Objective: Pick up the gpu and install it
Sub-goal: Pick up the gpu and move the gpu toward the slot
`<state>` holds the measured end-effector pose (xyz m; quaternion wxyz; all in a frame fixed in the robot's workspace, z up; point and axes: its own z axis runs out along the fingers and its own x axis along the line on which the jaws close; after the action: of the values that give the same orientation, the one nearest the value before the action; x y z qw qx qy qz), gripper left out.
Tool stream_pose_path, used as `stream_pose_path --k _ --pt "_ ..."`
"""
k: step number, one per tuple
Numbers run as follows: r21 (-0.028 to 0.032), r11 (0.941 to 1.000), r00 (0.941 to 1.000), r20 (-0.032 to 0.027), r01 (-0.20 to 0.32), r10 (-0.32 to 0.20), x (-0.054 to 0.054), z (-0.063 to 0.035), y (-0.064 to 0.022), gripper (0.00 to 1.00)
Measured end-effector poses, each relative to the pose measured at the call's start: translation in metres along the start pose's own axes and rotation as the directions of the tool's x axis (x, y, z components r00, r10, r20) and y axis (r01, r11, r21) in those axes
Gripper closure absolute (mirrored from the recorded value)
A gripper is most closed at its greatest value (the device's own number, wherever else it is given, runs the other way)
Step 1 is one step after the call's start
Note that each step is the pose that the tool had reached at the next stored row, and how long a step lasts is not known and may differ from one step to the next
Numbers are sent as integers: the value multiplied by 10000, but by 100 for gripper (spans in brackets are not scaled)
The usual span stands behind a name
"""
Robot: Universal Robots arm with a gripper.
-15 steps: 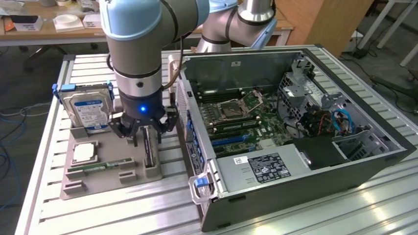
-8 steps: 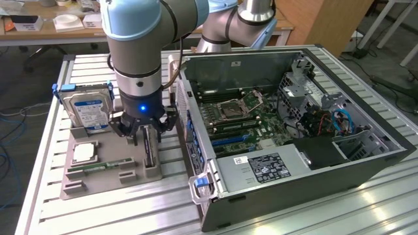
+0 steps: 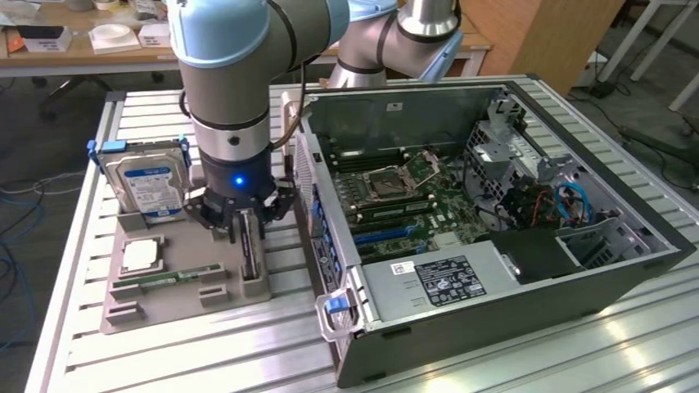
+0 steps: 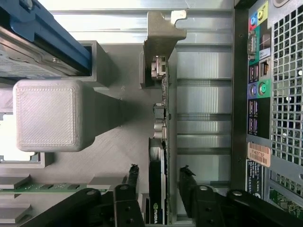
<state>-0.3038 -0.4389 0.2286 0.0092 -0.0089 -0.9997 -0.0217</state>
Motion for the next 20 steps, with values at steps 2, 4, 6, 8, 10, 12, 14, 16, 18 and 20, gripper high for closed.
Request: stream_pose_path --k 2,4,6,8,10,12,14,16,18,20 --pt "0 10000 10000 1 0 0 0 0 0 55" --pt "0 10000 10000 0 0 0 0 0 0 67" --pt "0 10000 10000 -1 -1 1 0 0 0 73" --pt "0 10000 10000 0 0 0 0 0 0 74" --pt "0 10000 10000 0 -1 1 0 0 0 74" --pt "0 10000 10000 1 -1 1 0 0 0 74" --pt "0 10000 10000 0 -1 1 0 0 0 74" --pt "0 10000 10000 0 -1 1 0 0 0 74" --pt "0 10000 10000 1 -1 1 0 0 0 74" --pt "-2 10000 10000 4 -3 3 8 -5 2 74"
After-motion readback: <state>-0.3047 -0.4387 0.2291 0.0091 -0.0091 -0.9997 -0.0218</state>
